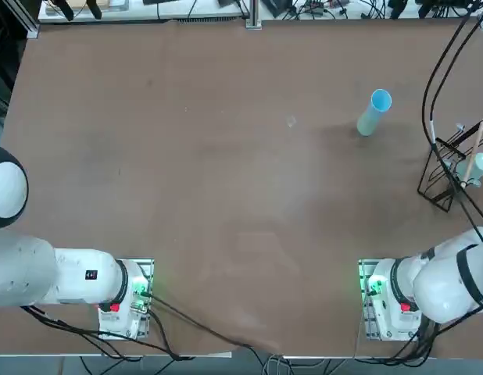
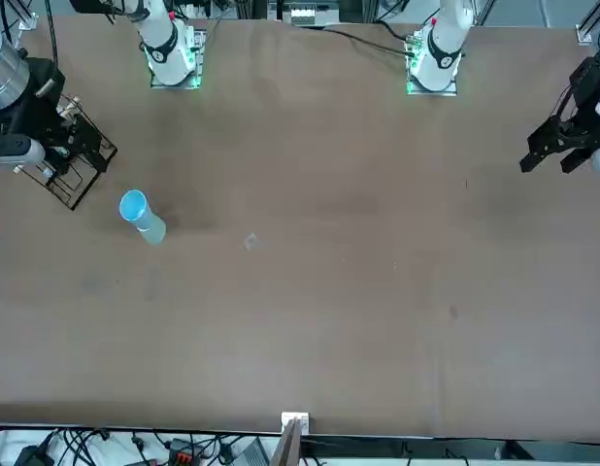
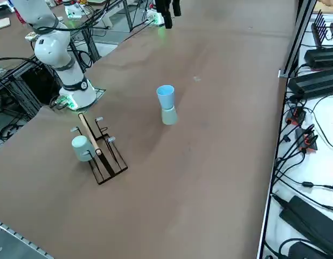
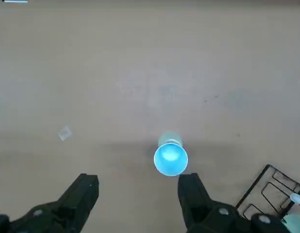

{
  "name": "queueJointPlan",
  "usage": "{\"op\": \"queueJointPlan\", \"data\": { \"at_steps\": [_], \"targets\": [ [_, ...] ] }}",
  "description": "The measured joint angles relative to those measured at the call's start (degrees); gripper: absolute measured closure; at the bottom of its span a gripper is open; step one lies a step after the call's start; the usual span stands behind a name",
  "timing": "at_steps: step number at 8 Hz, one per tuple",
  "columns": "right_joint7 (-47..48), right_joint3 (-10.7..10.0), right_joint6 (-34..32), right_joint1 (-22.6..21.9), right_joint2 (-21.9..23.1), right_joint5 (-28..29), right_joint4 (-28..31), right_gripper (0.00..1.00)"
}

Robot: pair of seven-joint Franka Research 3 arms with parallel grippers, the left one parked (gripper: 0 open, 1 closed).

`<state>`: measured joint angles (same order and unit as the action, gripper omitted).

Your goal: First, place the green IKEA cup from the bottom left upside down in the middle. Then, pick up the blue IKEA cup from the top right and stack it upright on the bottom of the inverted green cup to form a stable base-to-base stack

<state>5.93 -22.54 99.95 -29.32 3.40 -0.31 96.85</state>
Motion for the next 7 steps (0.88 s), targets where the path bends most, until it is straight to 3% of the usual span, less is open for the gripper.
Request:
{"op": "queueJointPlan", "data": {
  "at_steps": [3,4,5,7],
  "targets": [
    [0.06,-0.05,-1.24,3.31,-0.09,0.69,-1.37,0.00],
    [0.03,0.80,-2.88,5.27,-0.04,1.44,-1.71,0.00],
    [-0.02,4.54,-4.02,9.83,0.04,2.68,-1.87,0.00],
    [-0.13,17.34,-5.23,22.29,0.38,3.74,-2.41,0.00]
  ]
}}
